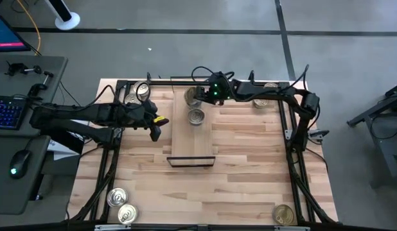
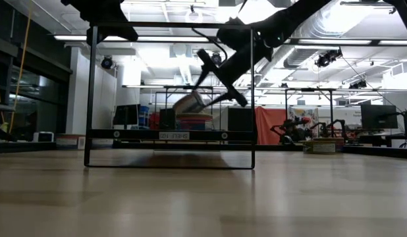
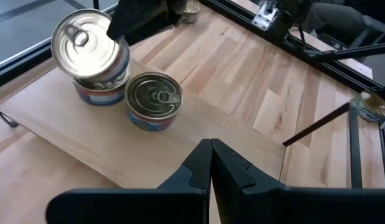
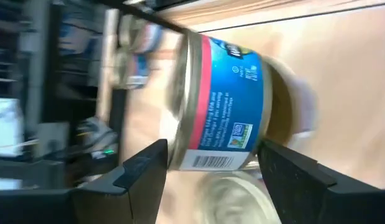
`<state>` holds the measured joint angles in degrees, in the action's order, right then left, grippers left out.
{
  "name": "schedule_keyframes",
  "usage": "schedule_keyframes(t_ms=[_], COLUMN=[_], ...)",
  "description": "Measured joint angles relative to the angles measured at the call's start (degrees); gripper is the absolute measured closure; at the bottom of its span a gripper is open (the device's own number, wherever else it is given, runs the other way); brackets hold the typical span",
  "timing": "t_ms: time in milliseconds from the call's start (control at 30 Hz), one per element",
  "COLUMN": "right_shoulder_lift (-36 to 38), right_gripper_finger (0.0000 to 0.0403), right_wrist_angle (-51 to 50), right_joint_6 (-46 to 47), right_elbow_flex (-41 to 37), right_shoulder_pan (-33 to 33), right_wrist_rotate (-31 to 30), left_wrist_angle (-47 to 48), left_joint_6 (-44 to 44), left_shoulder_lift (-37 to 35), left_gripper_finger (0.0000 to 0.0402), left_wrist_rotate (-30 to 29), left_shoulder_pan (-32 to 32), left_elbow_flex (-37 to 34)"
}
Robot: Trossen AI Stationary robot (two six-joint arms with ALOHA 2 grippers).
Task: Stack canned seafood by type on shelf
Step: Stack the blue pink tuna can on top of the other blue pink tuna can on the shelf, then put the green tuna can on the shelf
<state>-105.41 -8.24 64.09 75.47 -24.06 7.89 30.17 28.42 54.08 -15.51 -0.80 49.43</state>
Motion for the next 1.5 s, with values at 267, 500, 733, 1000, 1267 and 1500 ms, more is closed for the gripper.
schedule_keyframes(t_ms=[267,500,733,1000,1267,1500], right_shoulder_lift=[0.0,0.0,1.9,8.3,9.1,9.2], right_gripper_finger=[0.0165,0.0165,0.0165,0.0165,0.0165,0.0171], right_wrist_angle=[-3.3,-3.1,-4.9,-17.3,-24.1,-34.4], right_joint_6=[-1.2,-3.0,-9.4,-19.5,-26.1,-34.3], right_elbow_flex=[0.9,1.0,1.0,1.0,1.0,1.0], right_shoulder_pan=[-0.7,-0.5,-1.1,-1.2,2.0,4.5], right_wrist_rotate=[0.3,3.5,6.3,4.6,4.6,4.2], left_wrist_angle=[0.0,0.0,0.1,0.4,4.9,20.1], left_joint_6=[0.0,0.0,-0.1,-0.7,3.0,8.9], left_shoulder_lift=[0.0,0.0,0.0,0.0,0.0,0.0], left_gripper_finger=[0.0401,0.0402,0.0401,0.0401,0.0402,0.0402], left_wrist_rotate=[0.0,0.0,0.0,0.0,-2.2,12.4], left_shoulder_pan=[0.0,0.0,0.0,0.0,0.7,-1.5], left_elbow_flex=[0.0,0.0,0.1,0.1,0.1,0.1])
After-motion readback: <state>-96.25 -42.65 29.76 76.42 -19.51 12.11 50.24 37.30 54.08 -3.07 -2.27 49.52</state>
